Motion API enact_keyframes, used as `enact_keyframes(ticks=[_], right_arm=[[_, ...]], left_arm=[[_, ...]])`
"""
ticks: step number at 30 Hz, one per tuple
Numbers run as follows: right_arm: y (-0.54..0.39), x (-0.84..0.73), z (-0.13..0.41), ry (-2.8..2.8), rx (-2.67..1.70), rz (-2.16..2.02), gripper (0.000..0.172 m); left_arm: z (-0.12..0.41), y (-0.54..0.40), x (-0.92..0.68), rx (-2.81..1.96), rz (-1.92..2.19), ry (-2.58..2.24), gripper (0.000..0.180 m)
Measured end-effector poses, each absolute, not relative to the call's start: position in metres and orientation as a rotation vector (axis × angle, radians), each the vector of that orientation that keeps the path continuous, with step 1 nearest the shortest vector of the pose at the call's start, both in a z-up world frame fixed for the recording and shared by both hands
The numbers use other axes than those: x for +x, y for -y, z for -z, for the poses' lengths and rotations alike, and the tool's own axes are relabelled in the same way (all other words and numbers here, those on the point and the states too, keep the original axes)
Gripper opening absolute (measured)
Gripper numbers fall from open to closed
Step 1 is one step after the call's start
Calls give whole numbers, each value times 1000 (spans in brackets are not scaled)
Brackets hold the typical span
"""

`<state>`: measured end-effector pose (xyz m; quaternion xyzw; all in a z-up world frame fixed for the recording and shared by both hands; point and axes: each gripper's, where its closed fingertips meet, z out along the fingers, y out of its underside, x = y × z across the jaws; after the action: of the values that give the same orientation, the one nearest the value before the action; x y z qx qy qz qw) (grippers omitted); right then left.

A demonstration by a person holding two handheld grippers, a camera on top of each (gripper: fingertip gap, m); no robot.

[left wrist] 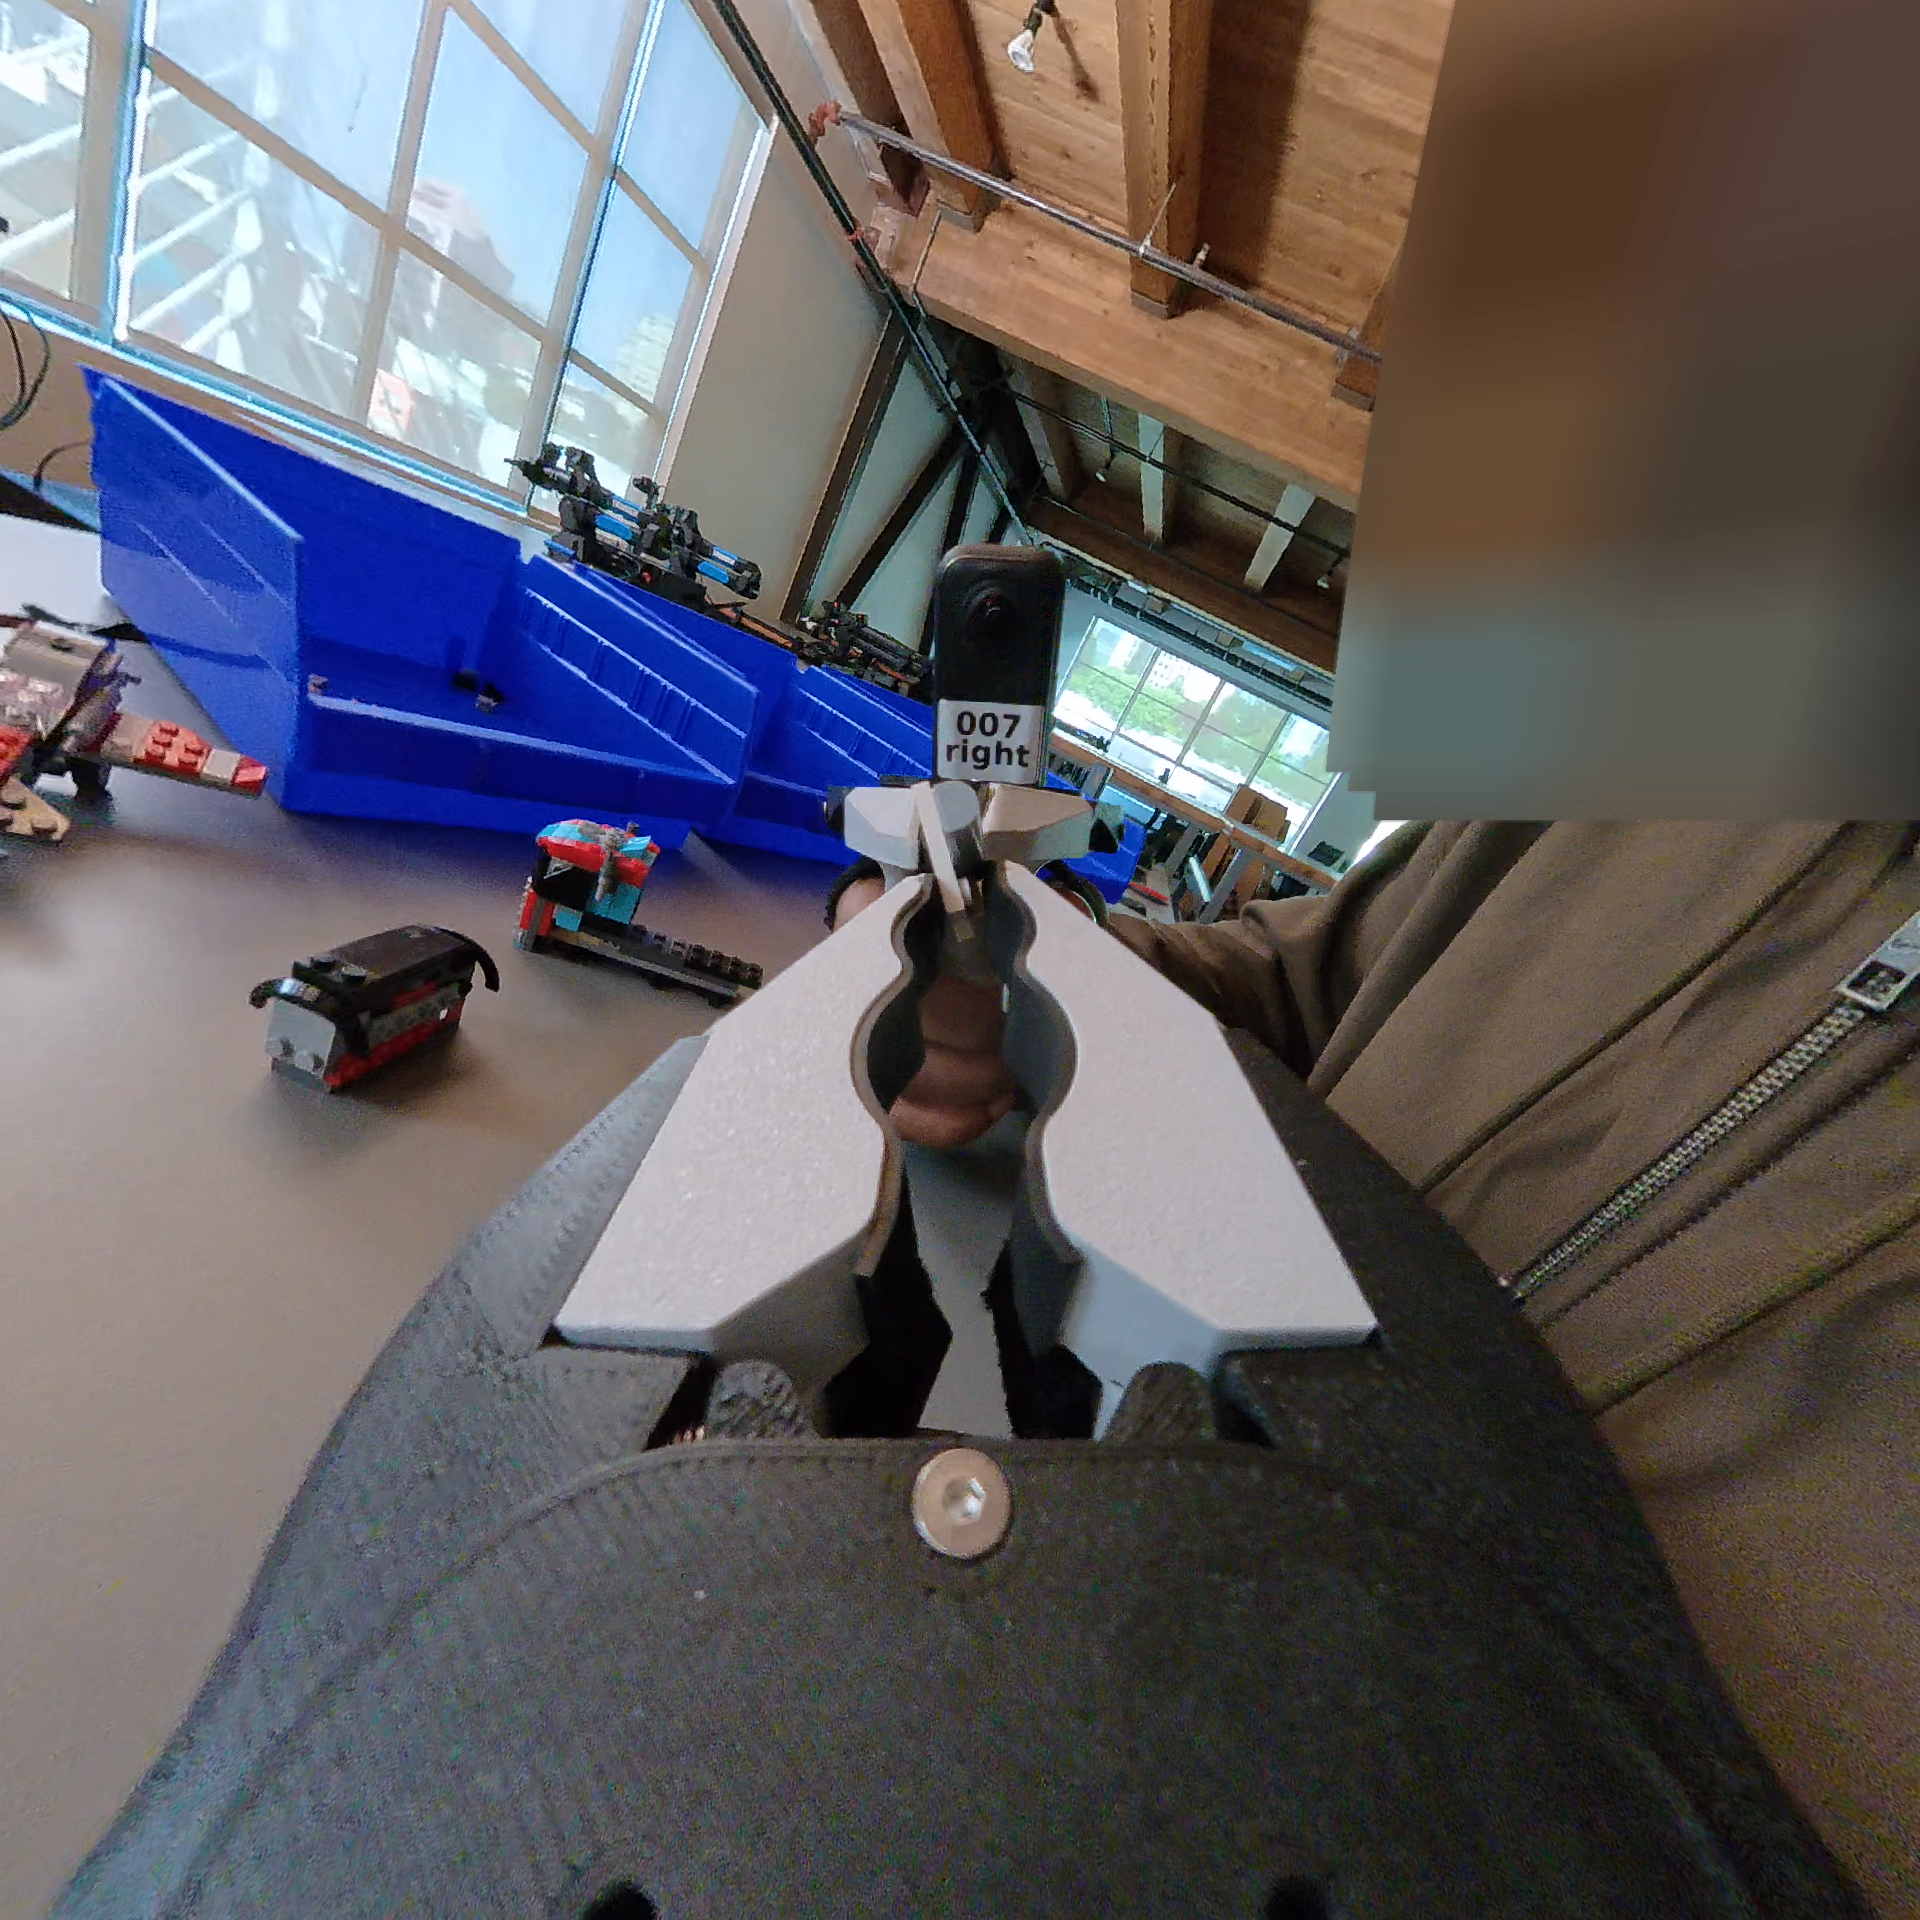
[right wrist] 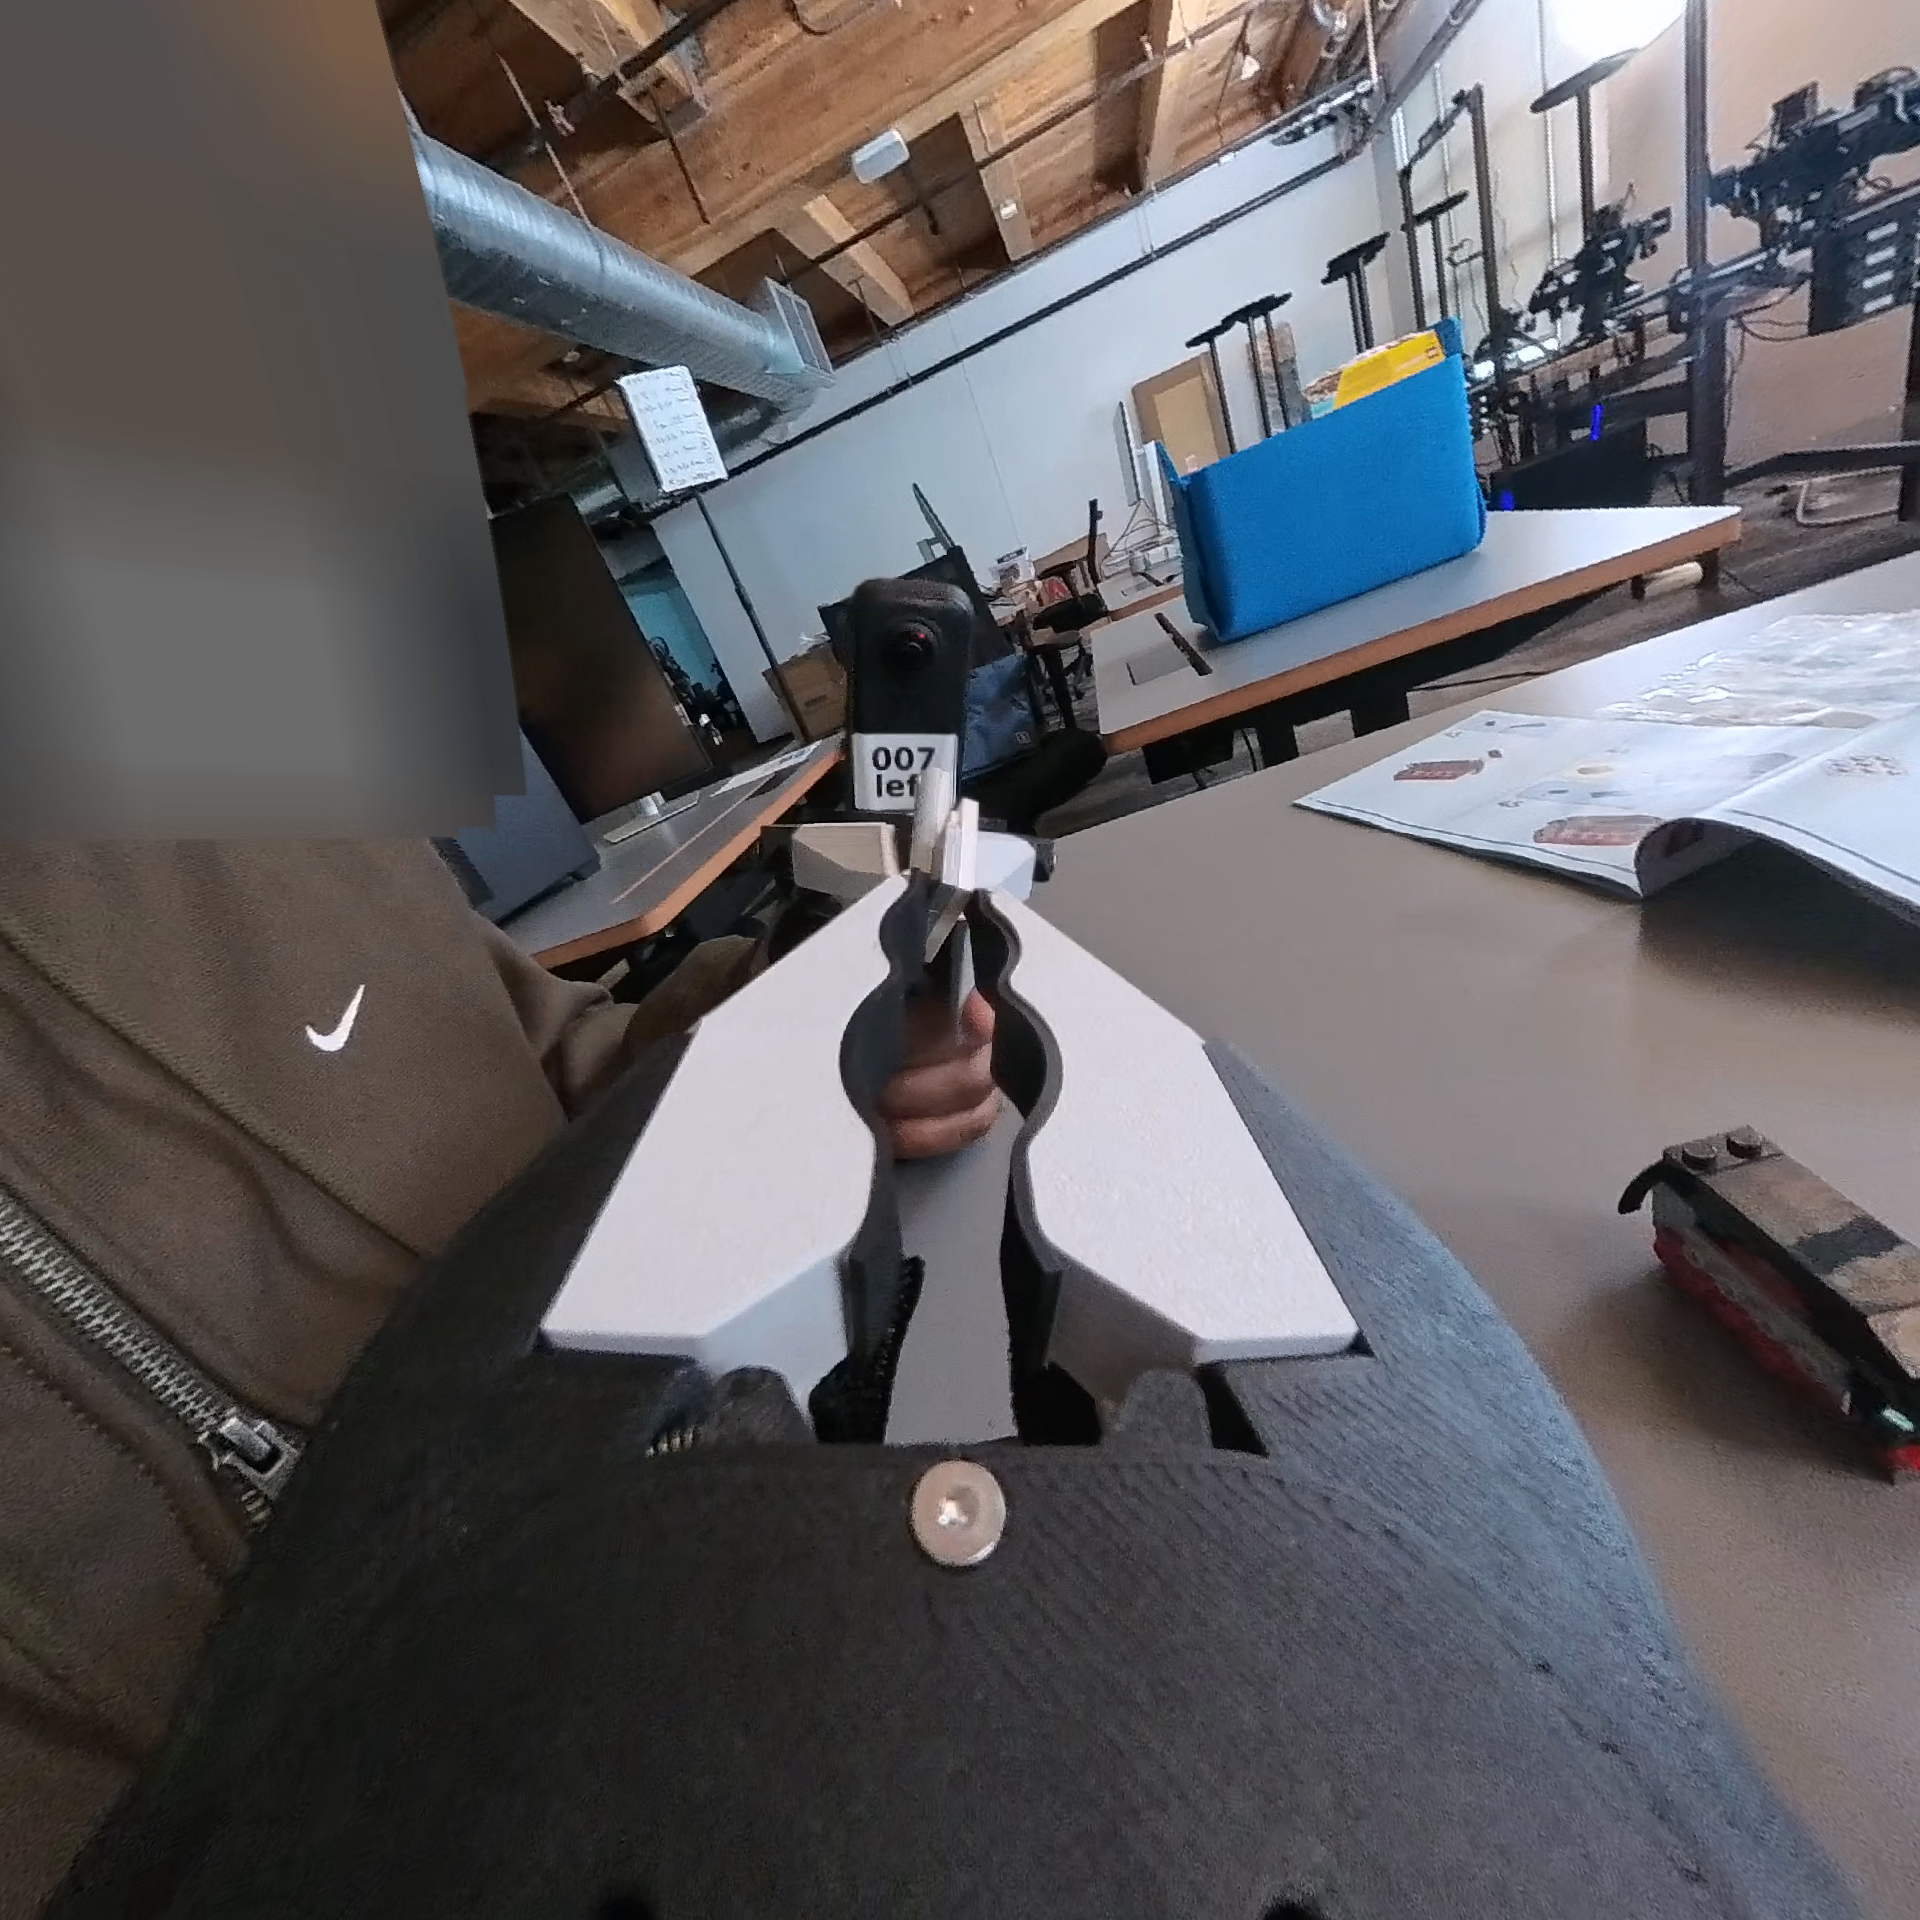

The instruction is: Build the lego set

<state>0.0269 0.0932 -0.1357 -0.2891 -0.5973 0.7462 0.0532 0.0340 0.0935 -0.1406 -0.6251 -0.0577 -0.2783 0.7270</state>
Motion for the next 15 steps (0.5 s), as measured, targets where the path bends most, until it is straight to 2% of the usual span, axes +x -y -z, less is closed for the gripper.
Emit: enact_keyframes(ticks=[5,8,15], right_arm=[[-101,14,141,1749,-1033,-2257,10],[-109,6,144,1725,-1063,-2182,33],[-109,1,158,1796,-871,-1744,45]], left_arm=[[144,-99,22,-1354,703,279,8],[151,-104,12,-1314,826,456,8],[165,-109,2,-1216,999,716,8]])
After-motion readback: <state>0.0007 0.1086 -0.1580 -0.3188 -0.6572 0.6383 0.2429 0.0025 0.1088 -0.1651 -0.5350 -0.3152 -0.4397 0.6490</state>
